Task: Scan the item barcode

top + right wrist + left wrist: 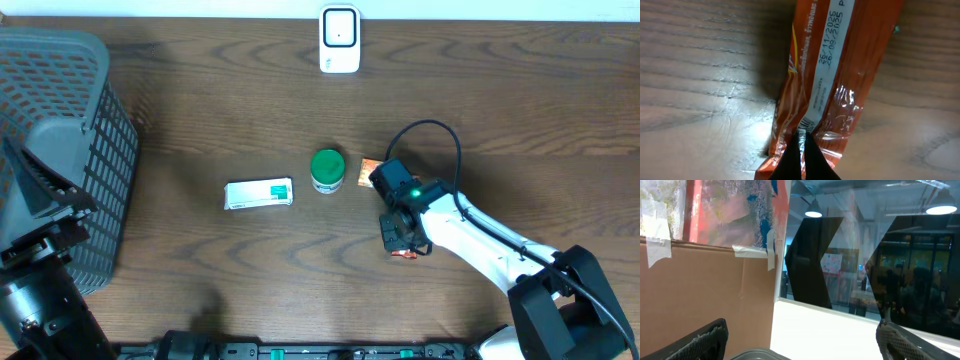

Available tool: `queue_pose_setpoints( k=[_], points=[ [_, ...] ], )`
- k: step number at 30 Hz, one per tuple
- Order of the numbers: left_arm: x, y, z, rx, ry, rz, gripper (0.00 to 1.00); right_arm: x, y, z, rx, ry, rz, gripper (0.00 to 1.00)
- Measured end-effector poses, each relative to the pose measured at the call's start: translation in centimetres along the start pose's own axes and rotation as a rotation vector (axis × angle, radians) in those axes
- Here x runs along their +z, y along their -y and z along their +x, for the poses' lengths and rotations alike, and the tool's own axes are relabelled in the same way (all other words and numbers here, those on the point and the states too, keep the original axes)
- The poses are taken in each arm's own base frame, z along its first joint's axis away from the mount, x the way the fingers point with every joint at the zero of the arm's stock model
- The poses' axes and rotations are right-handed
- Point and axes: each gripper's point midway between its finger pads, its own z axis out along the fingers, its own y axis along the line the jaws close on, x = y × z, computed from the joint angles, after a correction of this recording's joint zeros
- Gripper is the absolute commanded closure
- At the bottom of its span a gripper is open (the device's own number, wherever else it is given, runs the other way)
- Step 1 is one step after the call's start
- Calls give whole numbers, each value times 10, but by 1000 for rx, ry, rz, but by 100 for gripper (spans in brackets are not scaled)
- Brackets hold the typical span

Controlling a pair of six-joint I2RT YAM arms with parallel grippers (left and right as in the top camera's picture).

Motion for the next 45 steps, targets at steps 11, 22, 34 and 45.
queue_pose_setpoints(
  k=[11, 22, 34, 45],
  points=[
    [-4, -4, -4, -9, 13, -2, 5, 3, -16, -1, 27, 33, -105, 99],
    [-21, -17, -20, -41, 62, -9, 5, -19, -28, 9, 18, -70, -161, 99],
    [-21, -17, -20, -40, 60, -9, 5, -18, -17, -19, 47, 20, -140, 99],
    [-21, -17, -20, -40, 60, -9, 5, 6, -15, -5, 56, -38, -122, 99]
  ],
)
